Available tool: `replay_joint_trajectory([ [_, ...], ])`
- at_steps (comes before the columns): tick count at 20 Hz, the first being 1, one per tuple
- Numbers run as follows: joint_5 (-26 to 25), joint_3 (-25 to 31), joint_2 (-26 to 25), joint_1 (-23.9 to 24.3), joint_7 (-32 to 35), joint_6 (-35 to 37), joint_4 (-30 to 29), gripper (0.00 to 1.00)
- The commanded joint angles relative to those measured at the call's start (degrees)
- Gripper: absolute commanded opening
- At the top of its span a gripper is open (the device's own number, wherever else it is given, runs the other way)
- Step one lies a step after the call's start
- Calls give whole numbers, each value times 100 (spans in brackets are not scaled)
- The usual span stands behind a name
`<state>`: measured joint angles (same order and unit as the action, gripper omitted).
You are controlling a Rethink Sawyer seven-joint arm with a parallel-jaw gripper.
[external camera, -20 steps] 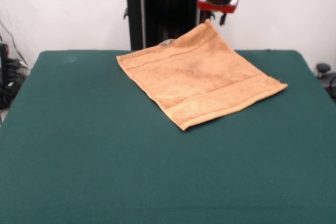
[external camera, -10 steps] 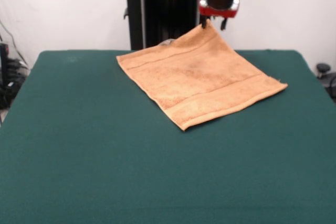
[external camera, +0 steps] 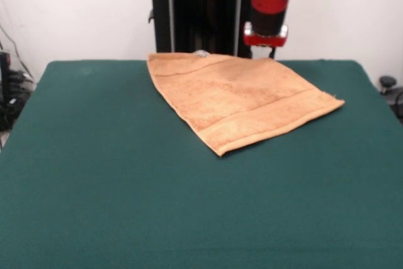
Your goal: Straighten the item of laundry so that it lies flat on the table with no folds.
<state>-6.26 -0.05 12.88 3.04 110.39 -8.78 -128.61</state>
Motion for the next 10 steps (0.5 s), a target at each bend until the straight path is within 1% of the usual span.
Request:
replay_joint_trajectory([
  [1,232,134,-698,-123,997,-342,739,100],
  [4,331,105,-574,-160,906,-198,710,100],
  [8,399,22,-99,-254,891,98,475,100],
  [10,458,-35,198,-308,860,411,371,100],
])
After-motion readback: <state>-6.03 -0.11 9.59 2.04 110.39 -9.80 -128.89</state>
